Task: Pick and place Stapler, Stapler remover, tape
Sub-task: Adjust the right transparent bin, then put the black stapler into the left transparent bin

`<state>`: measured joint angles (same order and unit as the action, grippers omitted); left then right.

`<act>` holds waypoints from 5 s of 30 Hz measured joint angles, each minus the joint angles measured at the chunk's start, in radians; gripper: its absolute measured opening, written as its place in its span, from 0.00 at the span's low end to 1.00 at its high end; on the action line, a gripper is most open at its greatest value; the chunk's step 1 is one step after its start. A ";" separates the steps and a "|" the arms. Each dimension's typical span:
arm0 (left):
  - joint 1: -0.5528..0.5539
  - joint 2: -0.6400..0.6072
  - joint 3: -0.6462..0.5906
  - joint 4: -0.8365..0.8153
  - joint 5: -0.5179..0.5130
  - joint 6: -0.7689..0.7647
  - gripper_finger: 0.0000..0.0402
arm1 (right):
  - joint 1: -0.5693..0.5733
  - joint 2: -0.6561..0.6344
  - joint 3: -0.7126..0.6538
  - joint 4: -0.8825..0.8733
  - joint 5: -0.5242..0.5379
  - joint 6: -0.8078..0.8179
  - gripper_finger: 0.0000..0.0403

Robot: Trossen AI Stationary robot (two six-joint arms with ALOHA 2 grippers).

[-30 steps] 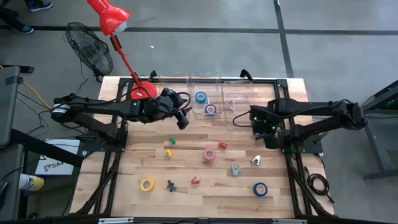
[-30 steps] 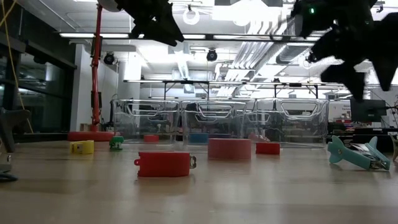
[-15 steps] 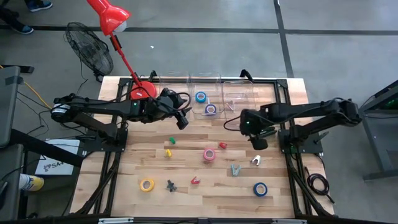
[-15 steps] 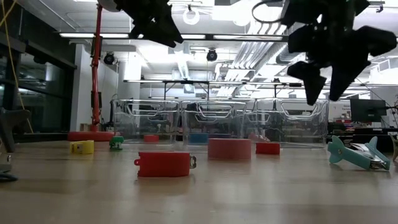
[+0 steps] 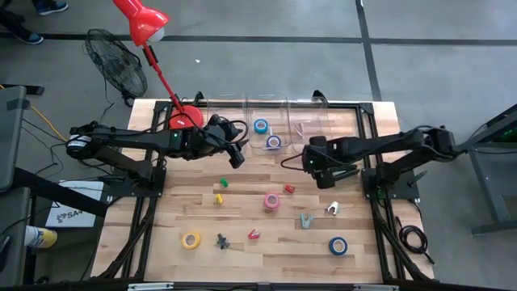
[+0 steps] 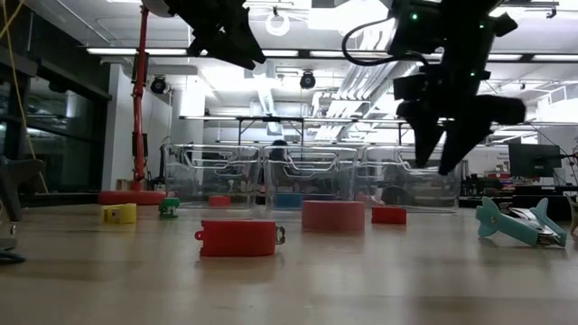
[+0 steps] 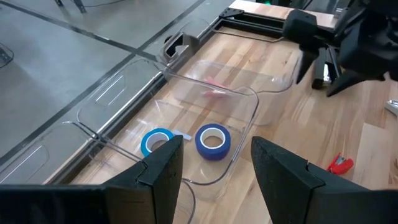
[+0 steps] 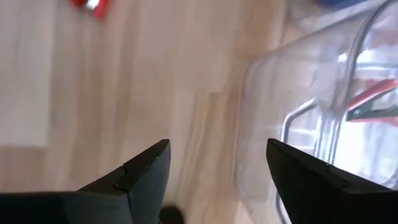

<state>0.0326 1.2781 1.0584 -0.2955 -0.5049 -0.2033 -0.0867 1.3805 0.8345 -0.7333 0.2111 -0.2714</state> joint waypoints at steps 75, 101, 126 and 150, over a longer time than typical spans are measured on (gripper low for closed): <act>0.000 0.000 0.000 -0.022 0.082 0.041 0.46 | -0.050 -0.089 -0.065 -0.430 -0.166 0.211 0.85; 0.000 0.000 0.000 -0.023 0.185 0.087 0.46 | -0.013 0.190 -0.064 -0.374 -0.089 0.147 0.85; 0.000 0.000 0.000 -0.074 0.188 0.098 0.46 | 0.051 0.296 -0.063 -0.330 -0.143 0.124 0.46; 0.000 0.000 0.000 -0.052 0.177 0.094 0.46 | 0.046 0.296 0.528 -0.142 -0.183 0.141 0.41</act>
<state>0.0326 1.2781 1.0584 -0.3479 -0.3283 -0.1089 -0.0403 1.6764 1.3621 -0.8753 0.0283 -0.1303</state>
